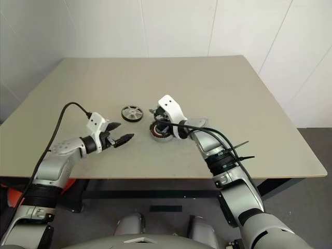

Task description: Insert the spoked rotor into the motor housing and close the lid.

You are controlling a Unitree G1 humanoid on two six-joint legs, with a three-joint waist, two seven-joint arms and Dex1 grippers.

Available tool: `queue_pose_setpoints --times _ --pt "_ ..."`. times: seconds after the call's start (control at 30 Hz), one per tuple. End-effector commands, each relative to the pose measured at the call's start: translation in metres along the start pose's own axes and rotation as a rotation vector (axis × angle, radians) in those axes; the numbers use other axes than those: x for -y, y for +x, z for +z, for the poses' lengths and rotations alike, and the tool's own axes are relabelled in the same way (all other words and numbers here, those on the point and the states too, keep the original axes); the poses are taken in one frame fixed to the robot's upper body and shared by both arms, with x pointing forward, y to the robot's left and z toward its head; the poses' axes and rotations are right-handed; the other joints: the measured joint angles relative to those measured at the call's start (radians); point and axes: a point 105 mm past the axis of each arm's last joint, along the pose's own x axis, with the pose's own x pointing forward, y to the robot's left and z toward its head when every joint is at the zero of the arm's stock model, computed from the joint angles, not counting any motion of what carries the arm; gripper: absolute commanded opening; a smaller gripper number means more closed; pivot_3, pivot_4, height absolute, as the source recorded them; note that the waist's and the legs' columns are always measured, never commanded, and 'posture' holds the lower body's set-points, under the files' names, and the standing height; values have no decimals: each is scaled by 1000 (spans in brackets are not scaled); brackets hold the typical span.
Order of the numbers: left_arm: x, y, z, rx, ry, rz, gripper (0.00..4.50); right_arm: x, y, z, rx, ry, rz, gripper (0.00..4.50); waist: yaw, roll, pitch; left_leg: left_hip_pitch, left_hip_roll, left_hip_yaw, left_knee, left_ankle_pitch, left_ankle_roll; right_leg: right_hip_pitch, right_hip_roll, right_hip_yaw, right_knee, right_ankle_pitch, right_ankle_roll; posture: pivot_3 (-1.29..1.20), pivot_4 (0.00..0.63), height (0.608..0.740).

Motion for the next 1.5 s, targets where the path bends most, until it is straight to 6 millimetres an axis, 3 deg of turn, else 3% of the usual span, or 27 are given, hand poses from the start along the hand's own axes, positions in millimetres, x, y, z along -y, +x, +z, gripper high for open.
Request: queue_pose_setpoints --times 0.03,0.5,1.1,1.37,1.5 --pt "-5 -4 18 51 44 6 4500 2 -4 10 34 -27 -10 664 0 0 0 0 0 0 0 0 0 0 0 0 0 0 0 0 0 740" --pt "-1 0 19 57 44 -9 4500 1 -8 -5 4 -10 -16 664 0 0 0 0 0 0 0 0 0 0 0 0 1 0 0 0 0 740" --pt "2 1 17 53 42 -7 4500 7 -2 4 14 -9 -30 664 0 0 0 1 0 0 0 1 -1 0 0 0 1 0 0 0 0 740" --pt "1 1 16 52 46 -2 4500 5 -5 12 39 -45 -27 3395 0 0 0 1 0 0 0 1 -1 0 0 0 1 0 0 0 0 740" --pt "1 1 16 49 48 -3 4500 3 -8 18 57 -43 -17 3395 0 0 0 1 0 0 1 1 -1 0 0 0 1 0 0 0 0 740"
